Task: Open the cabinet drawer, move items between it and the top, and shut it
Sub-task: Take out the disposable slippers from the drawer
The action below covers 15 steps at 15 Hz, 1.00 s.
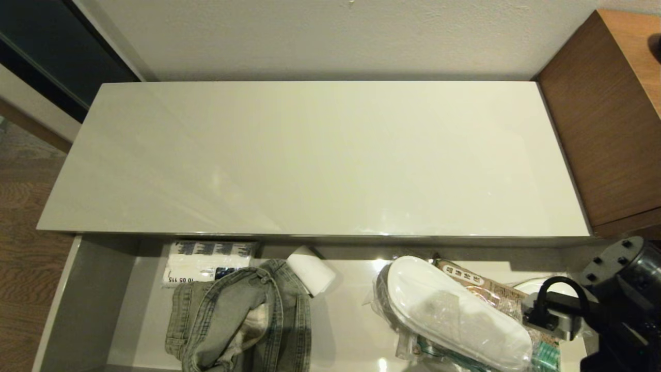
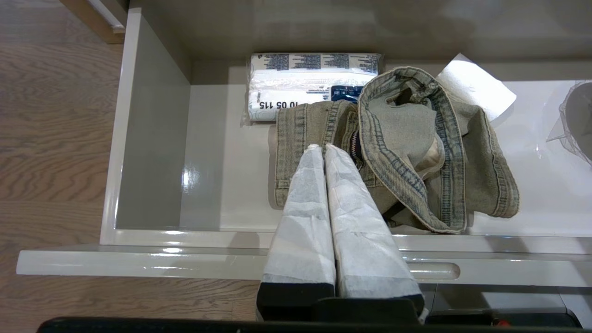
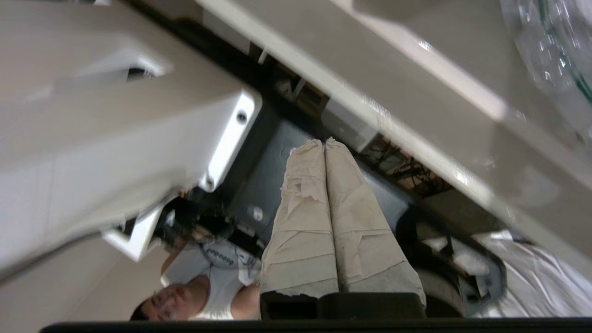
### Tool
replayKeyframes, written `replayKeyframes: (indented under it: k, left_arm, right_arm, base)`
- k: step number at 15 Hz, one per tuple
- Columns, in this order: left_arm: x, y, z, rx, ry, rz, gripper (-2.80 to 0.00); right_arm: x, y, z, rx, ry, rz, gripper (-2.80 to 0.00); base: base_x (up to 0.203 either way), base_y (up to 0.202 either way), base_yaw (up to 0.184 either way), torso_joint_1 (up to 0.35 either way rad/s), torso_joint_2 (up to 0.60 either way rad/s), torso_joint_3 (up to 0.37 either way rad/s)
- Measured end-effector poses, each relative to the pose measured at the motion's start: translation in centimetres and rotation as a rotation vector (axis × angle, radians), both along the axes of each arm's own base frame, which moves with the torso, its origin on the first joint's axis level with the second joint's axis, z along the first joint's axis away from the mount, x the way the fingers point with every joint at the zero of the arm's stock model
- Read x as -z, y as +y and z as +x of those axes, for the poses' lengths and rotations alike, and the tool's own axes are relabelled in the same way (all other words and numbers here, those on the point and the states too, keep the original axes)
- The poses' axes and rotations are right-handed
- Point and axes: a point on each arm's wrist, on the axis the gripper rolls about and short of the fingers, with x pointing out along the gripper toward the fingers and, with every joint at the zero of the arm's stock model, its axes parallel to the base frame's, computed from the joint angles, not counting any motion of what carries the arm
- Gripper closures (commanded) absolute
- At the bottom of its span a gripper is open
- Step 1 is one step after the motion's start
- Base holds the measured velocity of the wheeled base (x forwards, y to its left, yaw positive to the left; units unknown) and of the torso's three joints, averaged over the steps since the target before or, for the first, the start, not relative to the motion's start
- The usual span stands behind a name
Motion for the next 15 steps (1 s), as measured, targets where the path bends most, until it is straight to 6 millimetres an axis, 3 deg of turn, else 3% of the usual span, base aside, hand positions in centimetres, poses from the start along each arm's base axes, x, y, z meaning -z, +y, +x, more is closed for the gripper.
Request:
replayKeyframes:
  k: [7, 15]
  left_arm:
    - [0.0, 0.0, 0.0, -0.001, 0.000, 0.000, 0.00]
    - [0.0, 0.0, 0.0, 0.000, 0.000, 0.000, 0.00]
  right_arm:
    - [4.2, 0.5, 0.9, 0.100, -0.214, -0.202, 0.00]
    - [6.5, 2.5, 0.9, 0.113, -0.387, -0.280, 0.00]
  base:
    - [0.000, 0.000, 0.000, 0.000, 0.00, 0.000]
    - [0.000, 0.000, 0.000, 0.000, 0.00, 0.000]
